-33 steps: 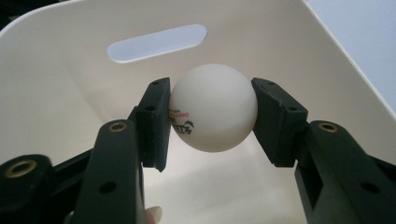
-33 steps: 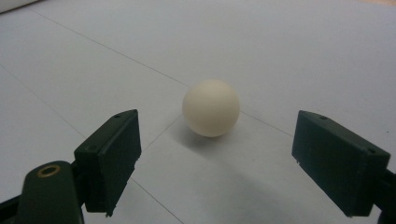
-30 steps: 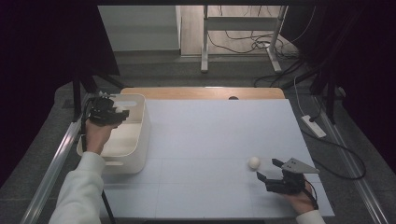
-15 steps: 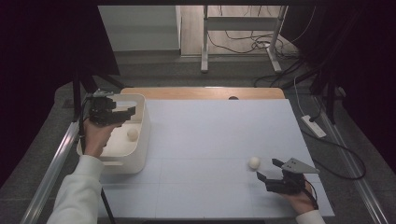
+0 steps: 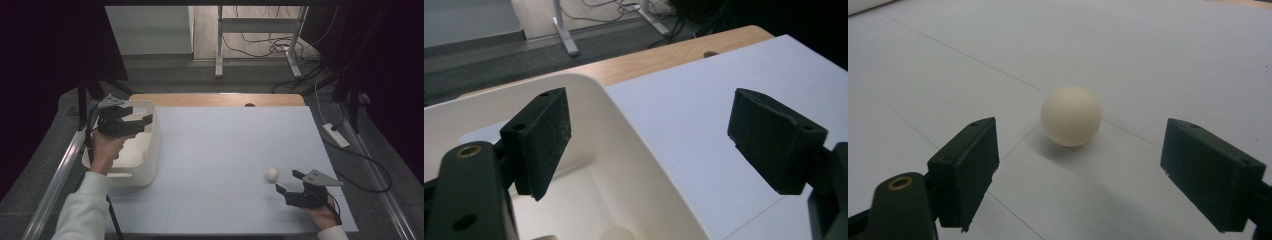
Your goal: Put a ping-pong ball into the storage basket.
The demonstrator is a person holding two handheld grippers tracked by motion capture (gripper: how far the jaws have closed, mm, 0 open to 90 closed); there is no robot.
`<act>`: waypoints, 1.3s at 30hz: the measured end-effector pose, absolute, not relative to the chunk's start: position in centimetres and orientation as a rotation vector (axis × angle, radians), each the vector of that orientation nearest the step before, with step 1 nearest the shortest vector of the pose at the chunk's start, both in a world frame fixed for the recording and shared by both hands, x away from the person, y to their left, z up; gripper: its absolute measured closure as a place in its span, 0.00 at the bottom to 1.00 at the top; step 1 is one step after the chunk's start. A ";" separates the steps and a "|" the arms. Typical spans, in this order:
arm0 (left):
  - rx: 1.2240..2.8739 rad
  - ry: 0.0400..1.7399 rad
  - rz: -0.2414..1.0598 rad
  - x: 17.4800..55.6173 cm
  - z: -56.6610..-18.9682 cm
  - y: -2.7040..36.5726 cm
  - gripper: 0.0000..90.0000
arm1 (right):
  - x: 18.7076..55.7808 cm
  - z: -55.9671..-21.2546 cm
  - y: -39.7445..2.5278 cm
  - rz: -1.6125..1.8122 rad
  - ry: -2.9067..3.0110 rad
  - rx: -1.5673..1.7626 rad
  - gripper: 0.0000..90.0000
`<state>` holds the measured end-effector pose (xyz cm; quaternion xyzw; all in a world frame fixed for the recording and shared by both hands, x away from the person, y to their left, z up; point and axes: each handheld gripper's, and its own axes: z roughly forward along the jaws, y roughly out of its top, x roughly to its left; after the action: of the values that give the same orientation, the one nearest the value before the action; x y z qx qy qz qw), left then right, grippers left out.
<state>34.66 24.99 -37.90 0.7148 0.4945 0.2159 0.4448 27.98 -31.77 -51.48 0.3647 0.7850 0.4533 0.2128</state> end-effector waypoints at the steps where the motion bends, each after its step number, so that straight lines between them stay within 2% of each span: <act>1: 1.772 1.209 0.524 34.5 -37.8 24.8 0.21 | 28.0 -51.5 -31.8 1.258 2.178 1.015 0.18; 17: 1.779 1.078 0.489 33.5 -37.0 22.7 0.22 | 27.9 -51.5 -32.0 1.257 2.173 1.024 0.18; 39: 1.781 0.994 0.445 32.4 -37.5 19.9 0.24 | 28.2 -51.4 -31.7 1.258 2.172 1.011 0.18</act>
<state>32.36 19.86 -37.49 0.7373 0.4116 0.1843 0.5029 28.17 -31.74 -51.41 0.3647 0.7836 0.4540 0.2163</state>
